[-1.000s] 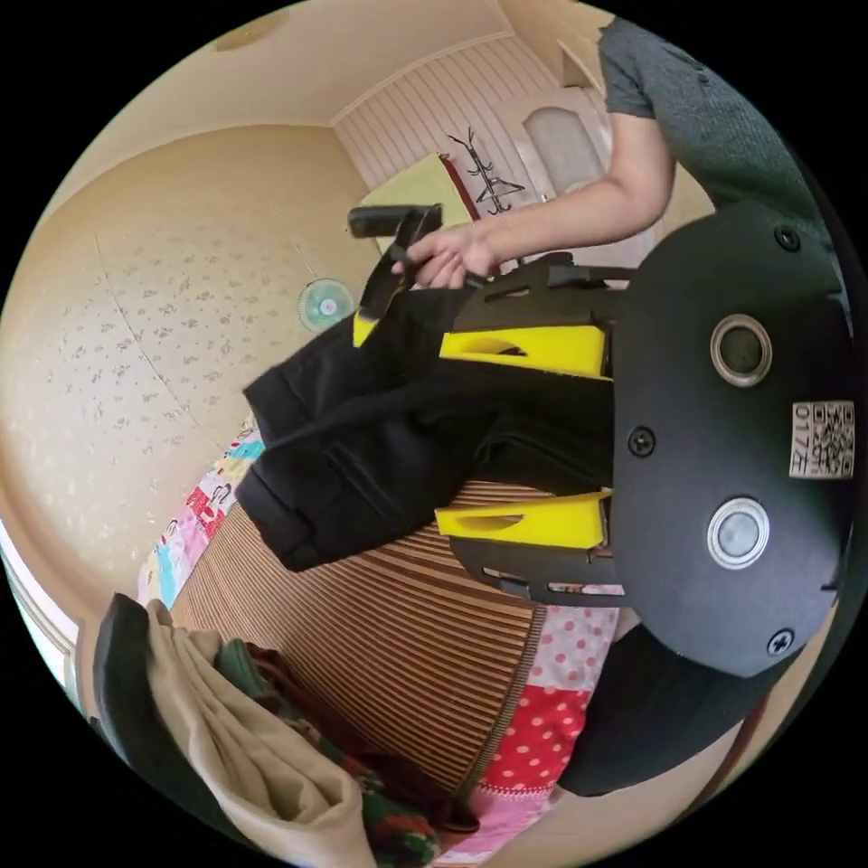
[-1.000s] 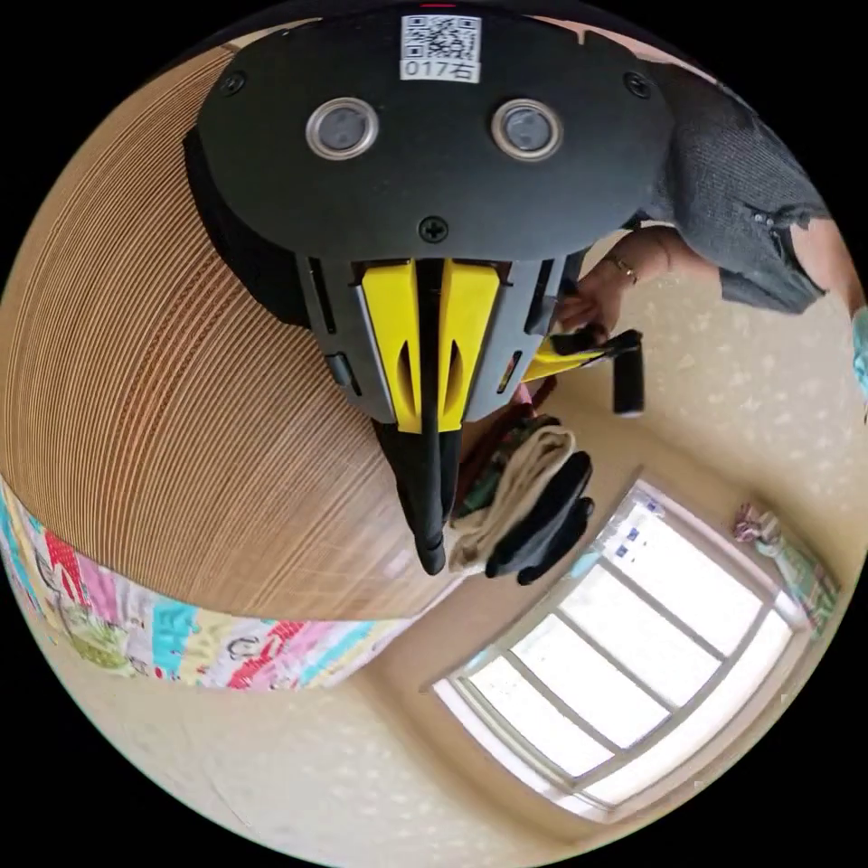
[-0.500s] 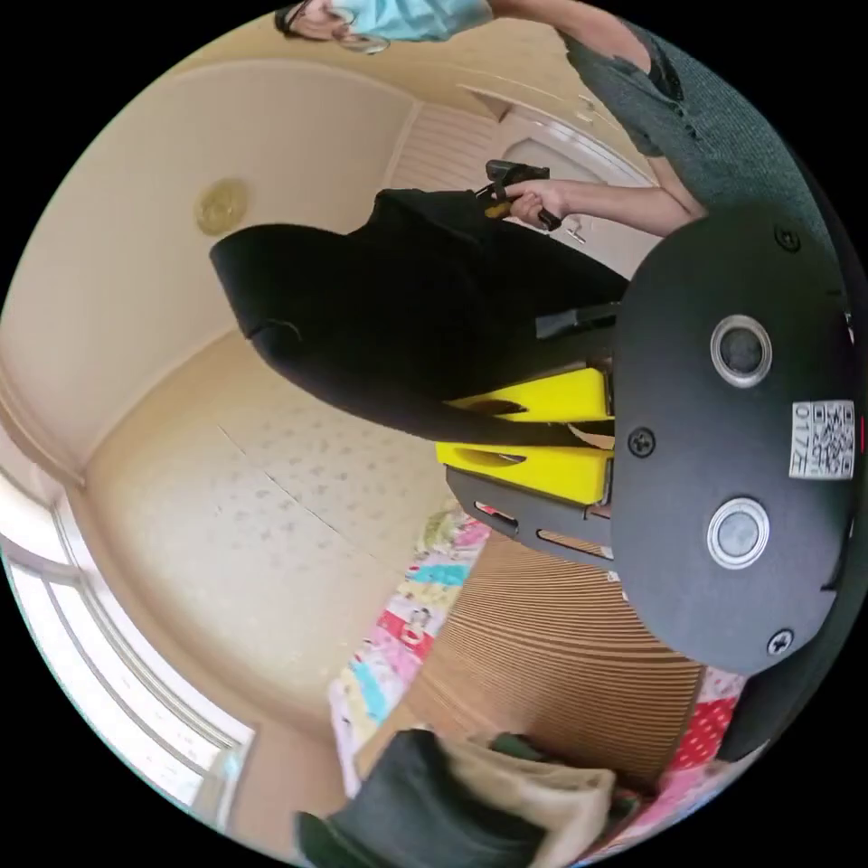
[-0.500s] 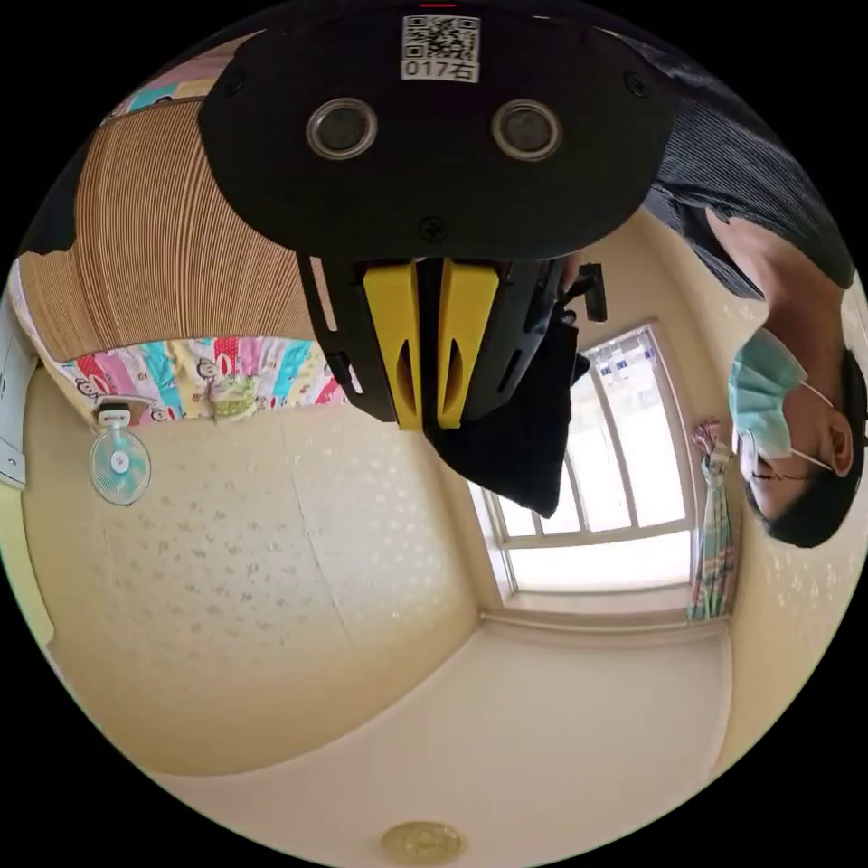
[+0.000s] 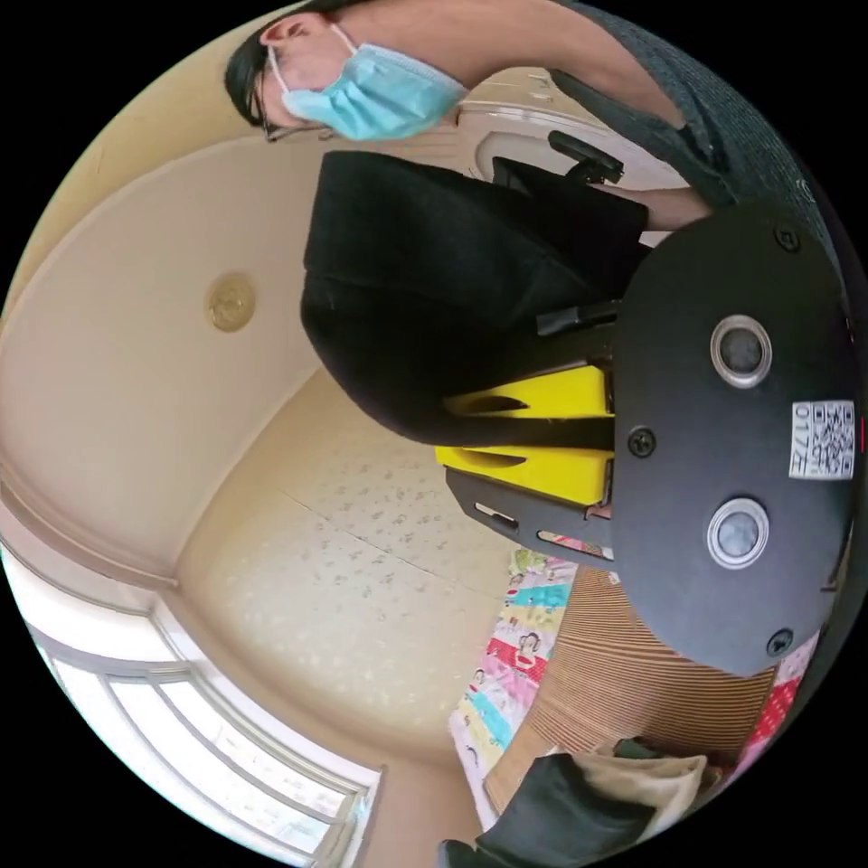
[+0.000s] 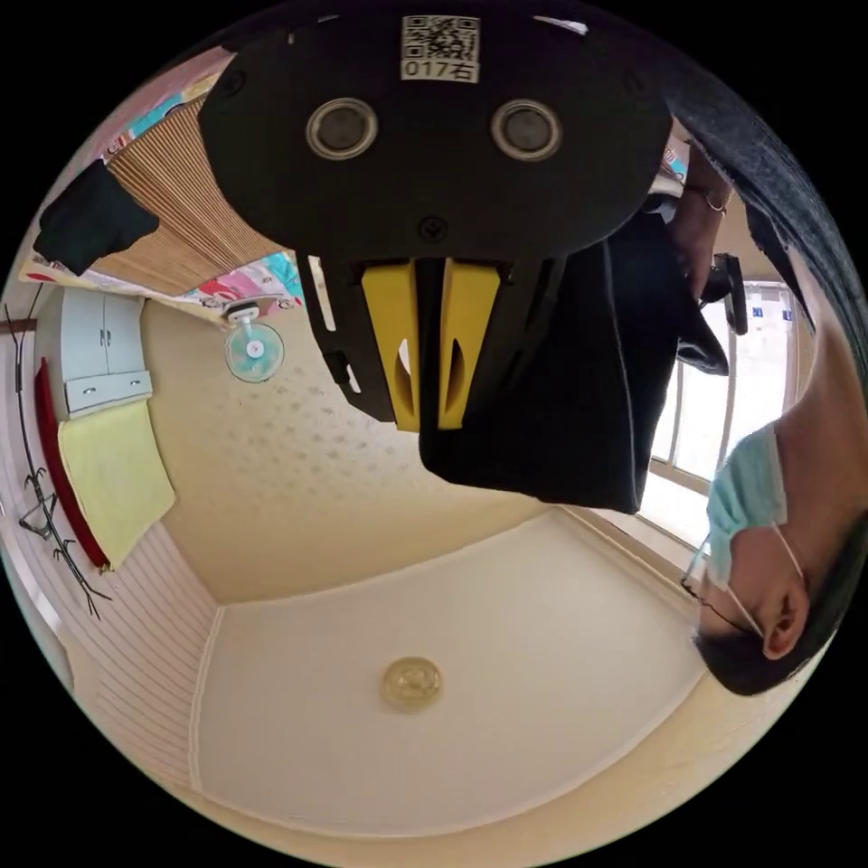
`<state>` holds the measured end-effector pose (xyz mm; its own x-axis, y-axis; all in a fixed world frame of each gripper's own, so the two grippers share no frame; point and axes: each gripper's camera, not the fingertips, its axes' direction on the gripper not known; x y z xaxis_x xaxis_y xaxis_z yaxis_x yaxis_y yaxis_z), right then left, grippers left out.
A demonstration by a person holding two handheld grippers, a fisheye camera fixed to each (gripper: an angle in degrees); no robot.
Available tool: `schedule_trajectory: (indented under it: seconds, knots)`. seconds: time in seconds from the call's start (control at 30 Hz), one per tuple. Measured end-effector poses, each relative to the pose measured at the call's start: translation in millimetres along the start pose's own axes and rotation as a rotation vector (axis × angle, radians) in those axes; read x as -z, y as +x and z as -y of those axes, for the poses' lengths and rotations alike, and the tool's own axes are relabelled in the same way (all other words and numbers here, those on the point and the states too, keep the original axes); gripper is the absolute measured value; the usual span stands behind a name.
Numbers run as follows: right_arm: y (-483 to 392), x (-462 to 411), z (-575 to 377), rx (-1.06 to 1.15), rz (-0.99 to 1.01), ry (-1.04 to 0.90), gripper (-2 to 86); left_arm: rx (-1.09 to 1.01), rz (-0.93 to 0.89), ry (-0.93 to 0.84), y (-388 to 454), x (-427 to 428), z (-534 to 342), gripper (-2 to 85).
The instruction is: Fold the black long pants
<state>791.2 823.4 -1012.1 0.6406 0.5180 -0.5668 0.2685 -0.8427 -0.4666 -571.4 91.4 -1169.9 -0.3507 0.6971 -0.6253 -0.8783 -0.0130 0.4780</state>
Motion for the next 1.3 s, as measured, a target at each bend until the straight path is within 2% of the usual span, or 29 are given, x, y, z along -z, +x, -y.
schedule_trajectory:
  seconds: [0.1, 0.13, 0.17, 0.2, 0.23, 0.27, 0.3, 0.33, 0.4, 0.5, 0.6, 0.67, 0.7, 0.77, 0.83, 0.9, 1.0, 1.07, 1.1, 1.13, 1.2, 1.27, 1.3]
  knots:
    - [52, -112, 12, -0.13, 0.004, -0.131, 3.3, -0.058, 0.017, -0.123, -49, -136, 67, 4.4]
    - [77, -186, 27, -0.14, 0.014, -0.194, 3.4, -0.09, 0.049, -0.193, -74, -204, 105, 5.3]
    - [103, -273, 42, -0.12, -0.025, -0.303, 3.5, -0.084, 0.074, -0.236, -91, -238, 122, 6.0]
    - [116, -319, 47, -0.104, -0.059, -0.379, 3.7, 0.009, 0.141, -0.327, -130, -295, 149, 7.4]
    - [142, -406, 48, -0.07, -0.166, -0.562, 3.8, 0.117, 0.212, -0.408, -167, -335, 159, 8.7]
    - [165, -463, 37, -0.084, -0.28, -0.725, 3.8, 0.169, 0.246, -0.441, -184, -349, 159, 8.4]
    - [173, -480, 30, -0.101, -0.31, -0.793, 3.8, 0.202, 0.3, -0.494, -206, -365, 150, 7.9]
    - [181, -491, 15, -0.127, -0.276, -0.842, 3.9, 0.127, 0.332, -0.538, -217, -373, 132, 7.9]
    - [178, -476, -13, -0.122, -0.159, -0.812, 4.3, -0.009, 0.398, -0.634, -226, -373, 85, 8.4]
    - [166, -422, -103, -0.061, -0.003, -0.927, 5.5, -0.095, 0.454, -0.812, -245, -342, -37, 9.7]
    - [163, -346, -224, -0.066, 0.077, -1.109, 7.1, 0.095, 0.375, -0.965, -265, -293, -160, 10.0]
    - [174, -292, -313, -0.296, 0.126, -1.264, 10.0, 0.282, 0.365, -1.04, -274, -268, -226, 11.1]
    - [176, -279, -331, -0.38, 0.146, -1.275, 10.8, 0.413, 0.393, -1.083, -278, -252, -262, 12.2]
    - [176, -238, -386, -0.724, 0.241, -1.246, 13.4, 0.551, 0.388, -1.022, -274, -221, -292, 12.2]
    - [160, -222, -409, -0.782, 0.237, -1.253, 14.8, 0.6, 0.416, -0.921, -253, -187, -301, 11.6]
    - [135, -222, -422, -0.718, 0.235, -1.32, 16.0, 0.514, 0.411, -0.979, -232, -187, -302, 12.5]
    - [99, -237, -420, -0.5, 0.156, -1.389, 15.4, 0.334, 0.454, -1.061, -205, -204, -305, 13.0]
    - [86, -255, -417, -0.332, 0.064, -1.42, 7.7, 0.254, 0.549, -1.1, -201, -215, -309, 10.2]
    - [86, -258, -415, -0.303, 0.051, -1.417, 6.2, 0.176, 0.58, -1.116, -200, -221, -311, 8.4]
    - [95, -262, -407, -0.308, 0.055, -1.383, 4.5, 0.112, 0.531, -1.131, -200, -225, -312, 7.5]
    - [124, -257, -379, -0.448, 0.148, -1.239, 3.9, 0.08, 0.479, -1.14, -208, -221, -310, 6.3]
    - [178, -223, -332, -0.6, 0.217, -0.936, 3.4, 0.15, 0.44, -1.135, -222, -212, -307, 5.0]
    - [195, -212, -323, -0.634, 0.202, -0.875, 3.3, 0.213, 0.417, -1.116, -232, -206, -307, 4.4]
